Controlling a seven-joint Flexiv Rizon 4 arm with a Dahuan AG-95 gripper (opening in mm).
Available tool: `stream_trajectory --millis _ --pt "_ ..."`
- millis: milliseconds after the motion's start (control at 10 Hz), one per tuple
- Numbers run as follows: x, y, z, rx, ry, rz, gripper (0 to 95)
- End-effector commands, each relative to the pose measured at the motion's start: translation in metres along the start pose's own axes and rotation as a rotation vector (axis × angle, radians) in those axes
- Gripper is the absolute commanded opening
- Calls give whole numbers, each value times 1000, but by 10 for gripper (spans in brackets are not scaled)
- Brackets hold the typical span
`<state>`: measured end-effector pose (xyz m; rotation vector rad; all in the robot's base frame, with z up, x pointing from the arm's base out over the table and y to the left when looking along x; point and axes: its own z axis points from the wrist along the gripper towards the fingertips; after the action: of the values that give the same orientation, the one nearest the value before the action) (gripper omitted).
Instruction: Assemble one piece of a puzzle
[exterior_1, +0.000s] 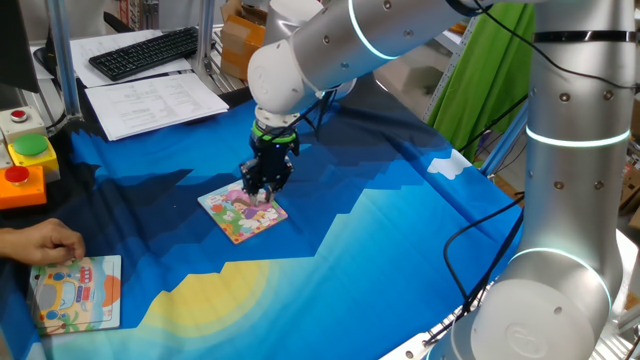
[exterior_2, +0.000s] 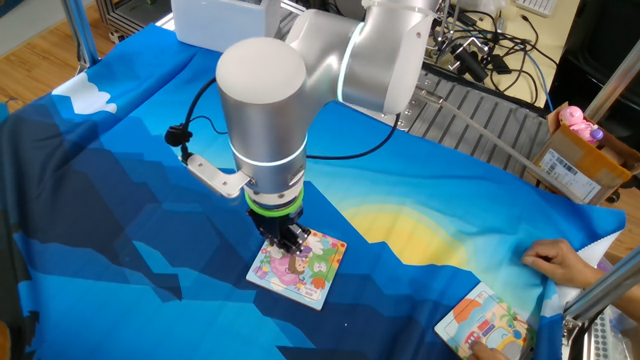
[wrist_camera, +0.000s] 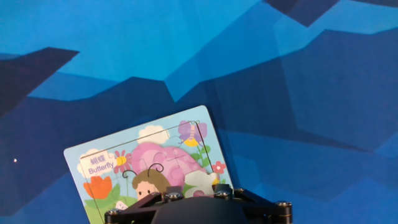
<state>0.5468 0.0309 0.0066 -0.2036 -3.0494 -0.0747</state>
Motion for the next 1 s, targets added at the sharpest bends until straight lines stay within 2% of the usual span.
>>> stream_trajectory --millis 100,200,300,500,700,1000 --pt "0 1 -3 -9 13 4 0" --pt "0 1 -4 0 14 -3 0" --pt "0 1 -4 7 12 -5 190" --pt "0 1 -3 6 8 -1 190" --pt "0 2 -3 8 8 4 570" --pt "0 2 -2 7 6 9 570"
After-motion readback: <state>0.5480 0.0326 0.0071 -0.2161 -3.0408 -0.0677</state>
